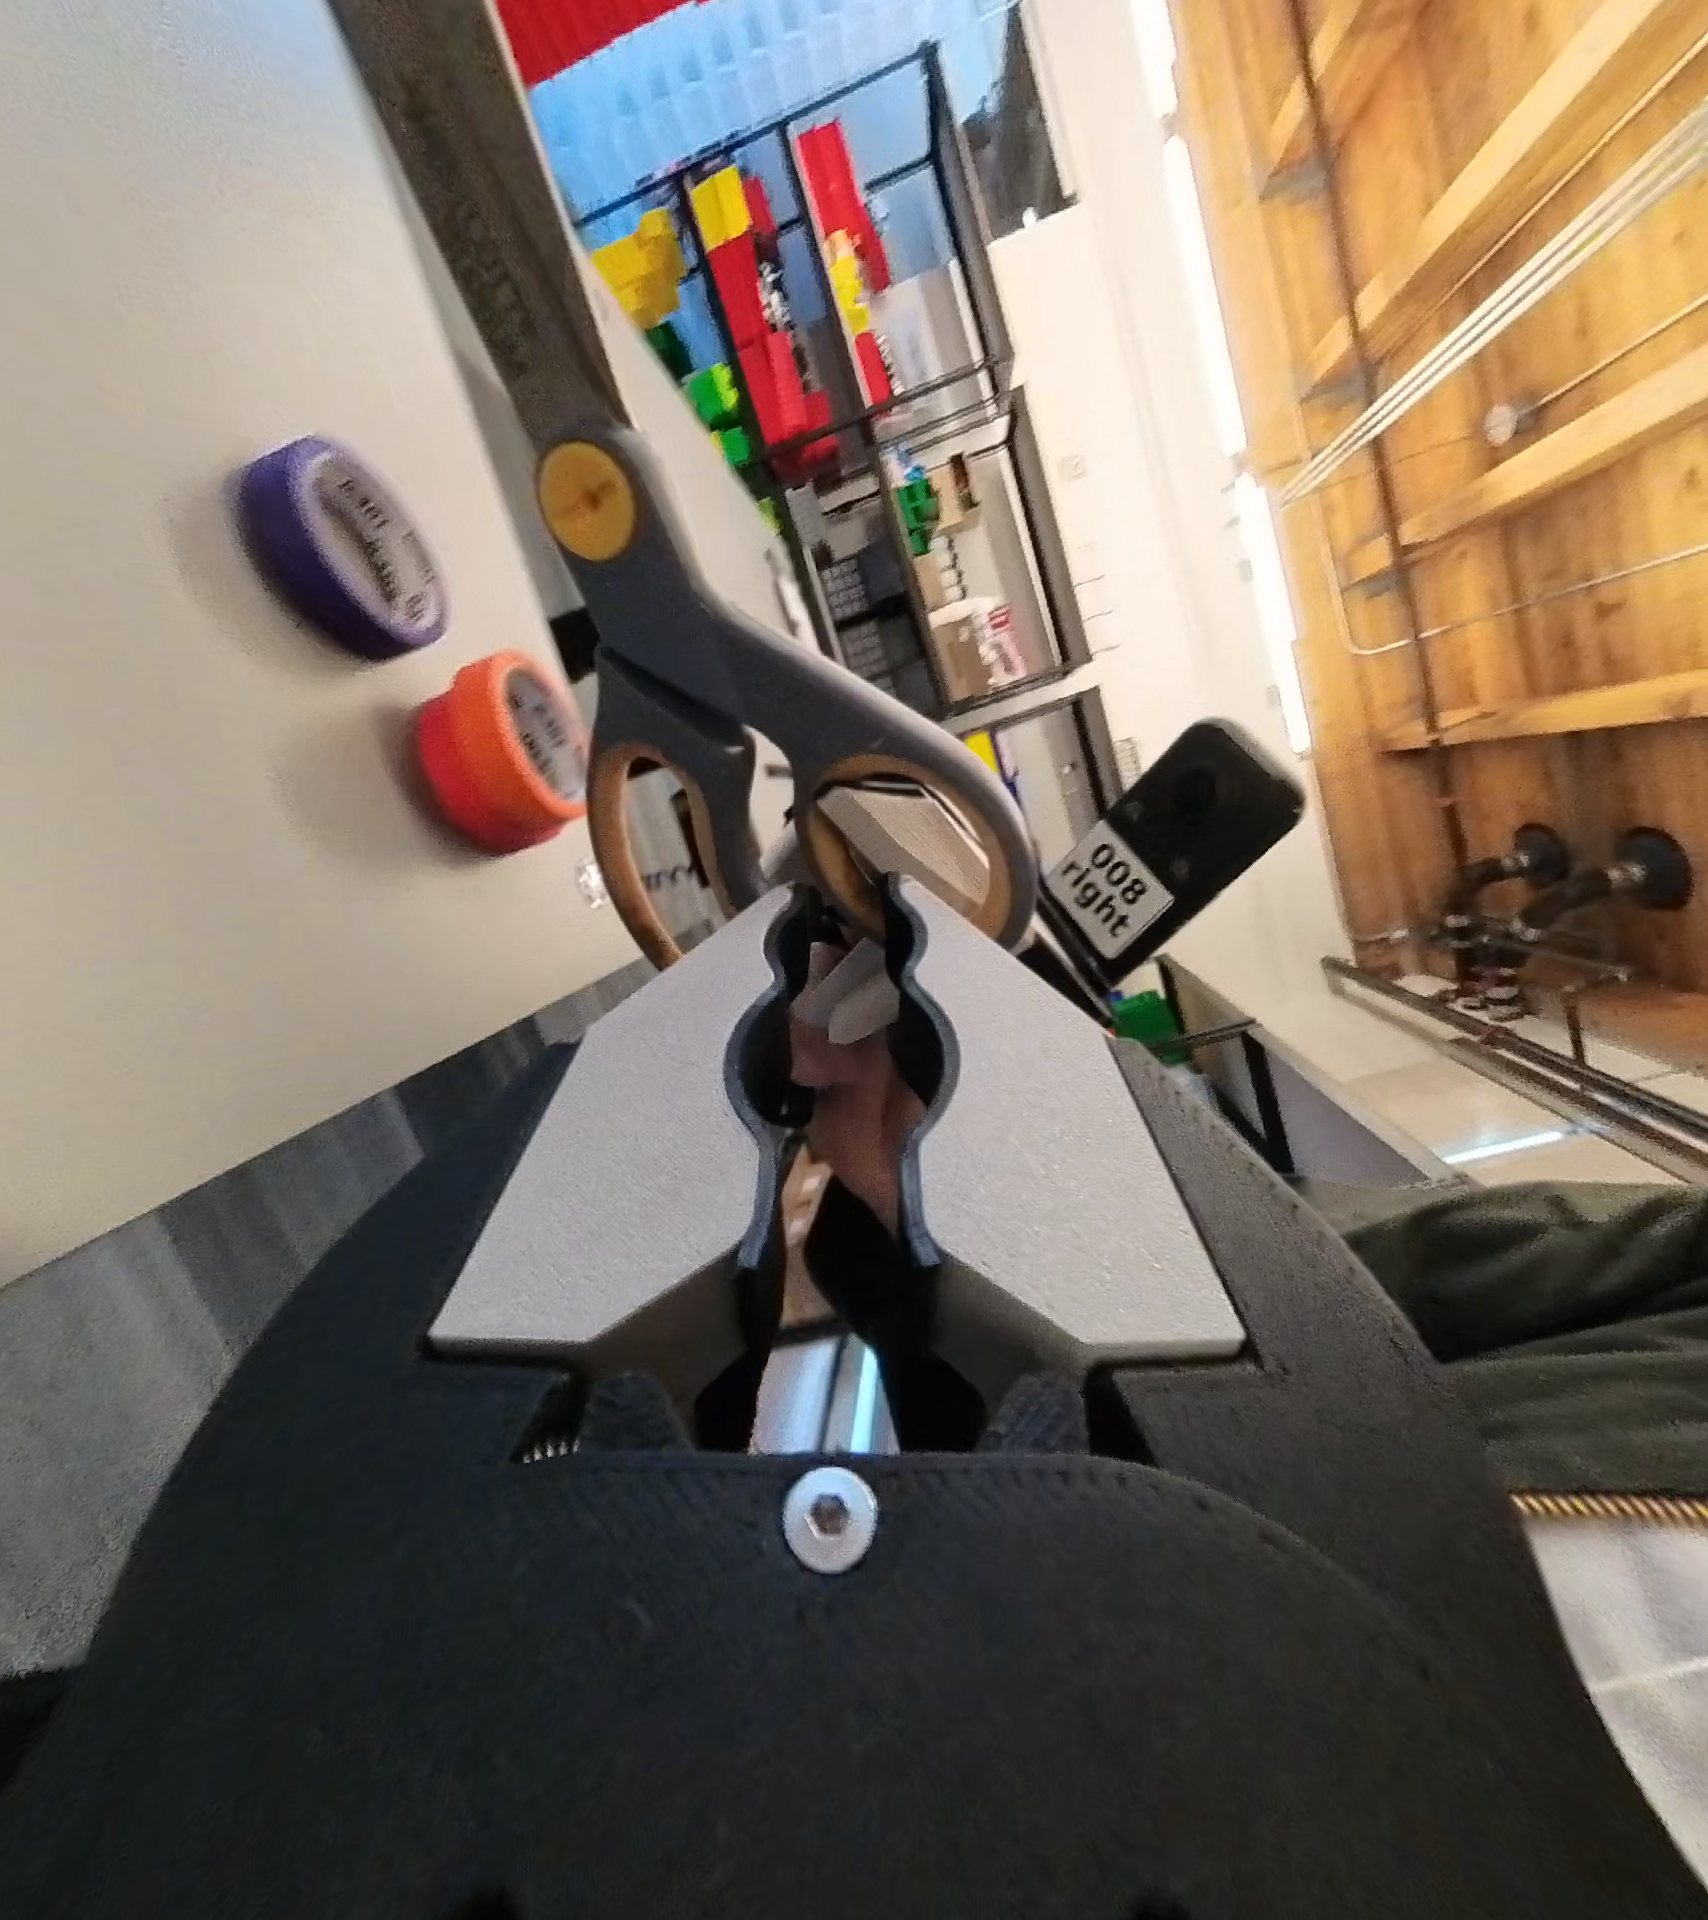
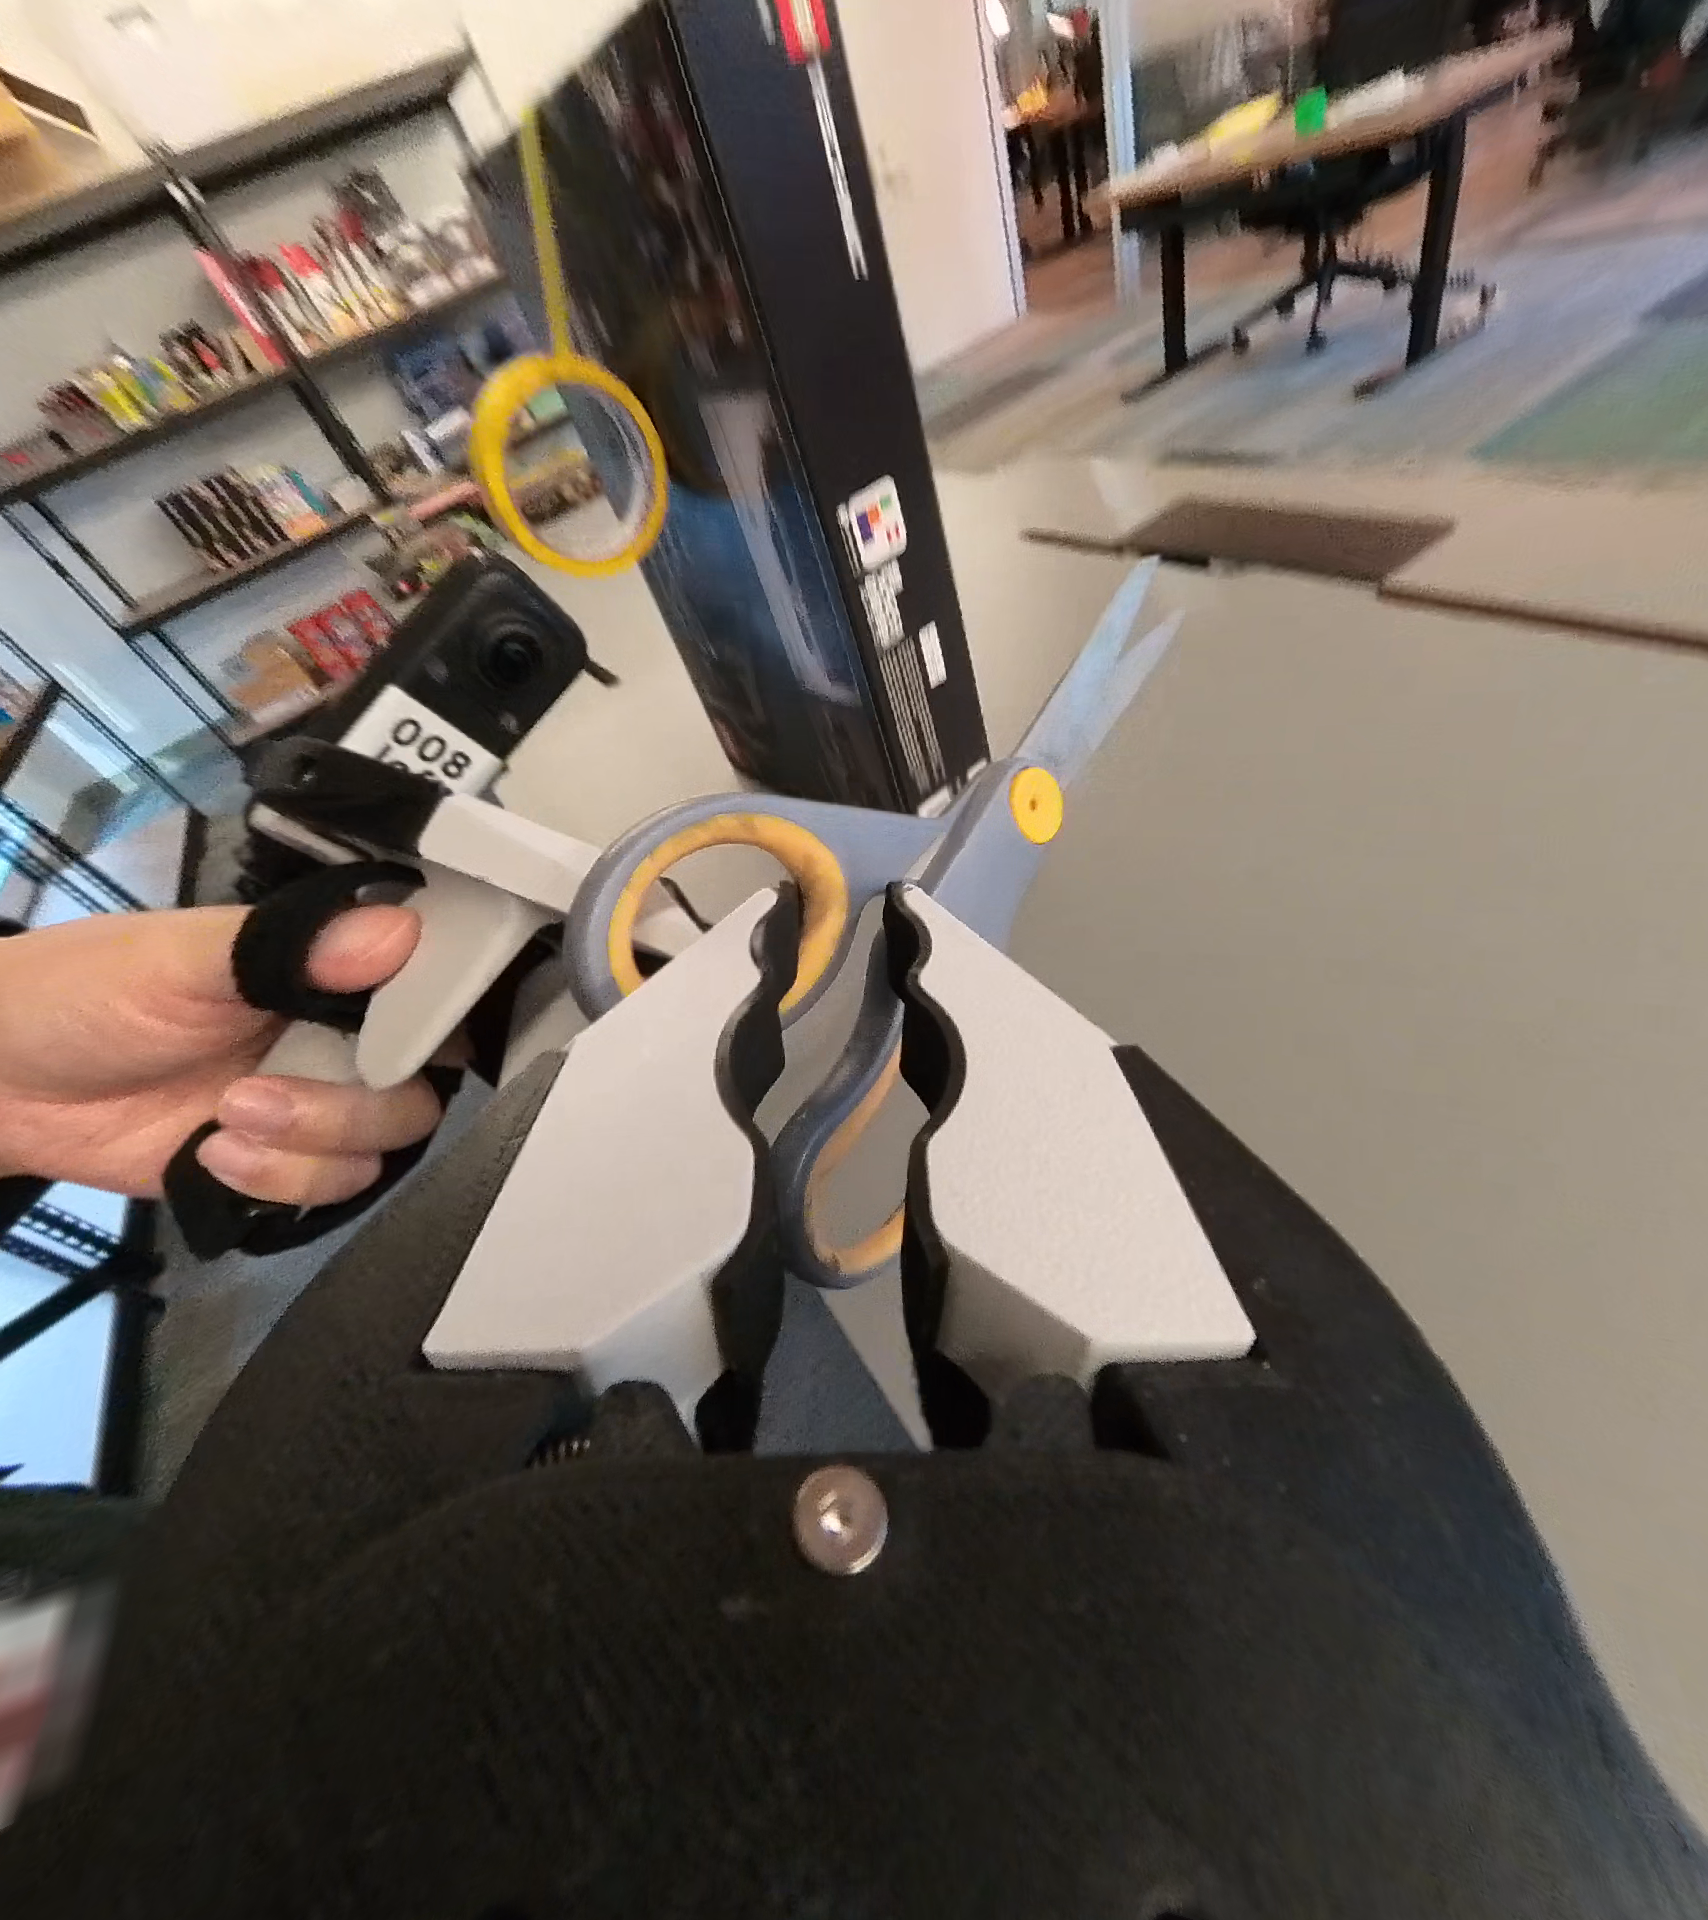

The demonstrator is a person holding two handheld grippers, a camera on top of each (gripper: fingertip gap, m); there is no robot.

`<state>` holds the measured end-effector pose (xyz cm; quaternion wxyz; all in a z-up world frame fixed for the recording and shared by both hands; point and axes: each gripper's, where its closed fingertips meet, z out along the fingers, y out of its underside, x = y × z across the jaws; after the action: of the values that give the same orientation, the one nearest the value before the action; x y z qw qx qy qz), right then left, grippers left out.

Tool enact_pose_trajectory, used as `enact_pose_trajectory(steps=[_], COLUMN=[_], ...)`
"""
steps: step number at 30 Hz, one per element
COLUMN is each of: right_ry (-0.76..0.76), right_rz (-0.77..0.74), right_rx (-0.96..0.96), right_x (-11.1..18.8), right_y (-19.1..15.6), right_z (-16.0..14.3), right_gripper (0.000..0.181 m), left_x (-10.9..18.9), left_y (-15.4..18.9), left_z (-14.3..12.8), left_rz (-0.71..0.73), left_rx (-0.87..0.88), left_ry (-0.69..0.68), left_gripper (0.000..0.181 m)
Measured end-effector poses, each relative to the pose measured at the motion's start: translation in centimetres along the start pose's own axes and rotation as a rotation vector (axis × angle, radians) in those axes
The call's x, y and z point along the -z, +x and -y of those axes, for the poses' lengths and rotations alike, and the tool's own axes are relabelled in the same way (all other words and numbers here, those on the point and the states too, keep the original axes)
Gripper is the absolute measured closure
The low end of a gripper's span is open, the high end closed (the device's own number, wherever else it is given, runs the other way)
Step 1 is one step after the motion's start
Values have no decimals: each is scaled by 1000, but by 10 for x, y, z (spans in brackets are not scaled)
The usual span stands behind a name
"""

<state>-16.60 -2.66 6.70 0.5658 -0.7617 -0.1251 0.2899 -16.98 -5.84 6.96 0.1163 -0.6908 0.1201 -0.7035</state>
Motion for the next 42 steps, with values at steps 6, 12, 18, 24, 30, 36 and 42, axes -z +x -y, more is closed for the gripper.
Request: enact_pose_trajectory(steps=[6,12,18,24,30,36,42], right_ry=[81,-56,-154,-282,-466,-667,-673], right_rz=[63,49,-2,268,599,538,555], right_rx=[284,693,497,-184,-546,-276,-329], right_x=[50,63,52,41,34,20,4], right_y=[-4,-11,16,19,19,23,13], right_z=[76,90,78,48,30,0,-7], right_gripper=[167,167,148,141,139,141,143], left_x=[-28,-75,-77,-65,-65,-62,-57], left_y=[50,90,53,36,19,4,0], left_z=[52,72,79,86,85,88,90], left_rz=[-75,-253,-27,-19,29,113,138], left_rx=[-20,158,161,109,45,34,31], left_ry=[130,56,137,230,210,269,285], left_gripper=[120,134,160,161,161,160,159])
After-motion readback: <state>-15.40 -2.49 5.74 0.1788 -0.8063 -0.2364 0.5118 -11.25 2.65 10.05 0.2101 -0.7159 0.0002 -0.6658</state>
